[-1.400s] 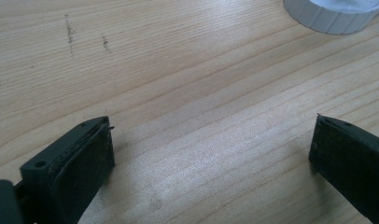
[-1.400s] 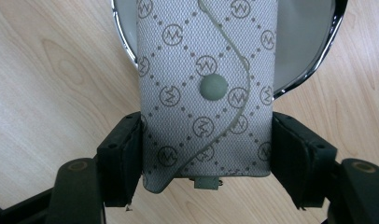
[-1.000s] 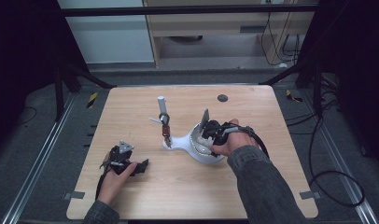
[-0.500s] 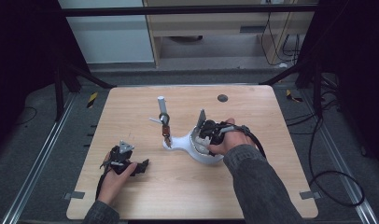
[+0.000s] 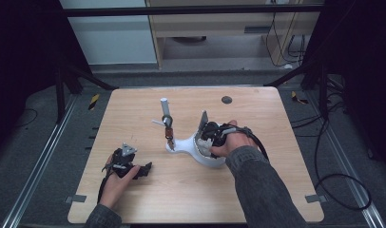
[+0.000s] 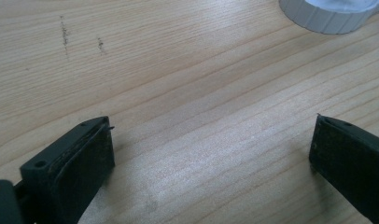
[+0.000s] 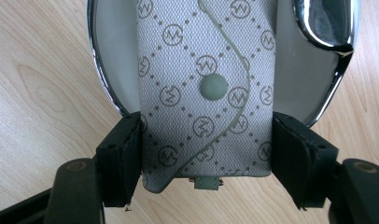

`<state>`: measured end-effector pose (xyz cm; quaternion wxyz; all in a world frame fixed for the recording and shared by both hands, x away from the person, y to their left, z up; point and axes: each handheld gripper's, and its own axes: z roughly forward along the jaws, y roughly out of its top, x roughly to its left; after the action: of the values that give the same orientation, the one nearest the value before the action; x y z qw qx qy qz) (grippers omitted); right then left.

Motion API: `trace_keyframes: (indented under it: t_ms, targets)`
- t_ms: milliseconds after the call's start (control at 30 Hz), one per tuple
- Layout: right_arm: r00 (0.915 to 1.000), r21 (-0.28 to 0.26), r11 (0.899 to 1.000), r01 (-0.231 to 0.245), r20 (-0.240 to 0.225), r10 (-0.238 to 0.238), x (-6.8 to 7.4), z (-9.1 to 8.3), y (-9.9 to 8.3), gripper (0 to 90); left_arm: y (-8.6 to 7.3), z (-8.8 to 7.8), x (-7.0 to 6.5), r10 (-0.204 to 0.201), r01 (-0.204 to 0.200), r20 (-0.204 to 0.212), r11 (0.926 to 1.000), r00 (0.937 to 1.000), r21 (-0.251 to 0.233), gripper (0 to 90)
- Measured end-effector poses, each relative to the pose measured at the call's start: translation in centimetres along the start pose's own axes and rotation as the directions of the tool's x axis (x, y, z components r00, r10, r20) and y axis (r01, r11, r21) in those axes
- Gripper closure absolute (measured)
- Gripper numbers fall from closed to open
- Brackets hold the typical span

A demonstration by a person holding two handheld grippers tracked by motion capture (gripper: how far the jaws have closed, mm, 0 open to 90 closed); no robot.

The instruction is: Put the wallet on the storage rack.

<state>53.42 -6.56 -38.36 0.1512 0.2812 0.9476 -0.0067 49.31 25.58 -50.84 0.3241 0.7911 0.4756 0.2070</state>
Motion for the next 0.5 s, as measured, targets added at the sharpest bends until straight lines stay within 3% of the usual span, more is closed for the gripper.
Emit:
trace_keyframes:
  t_ms: [500]
  targets:
    - [1.0, -0.003, 1.0, 0.002, -0.004, -0.002, 0.2, 0.22, 0.35, 30.6, 0.0, 0.02, -0.06, 0.0, 0.0, 0.002, 1.0, 1.0, -0.002, 0.0]
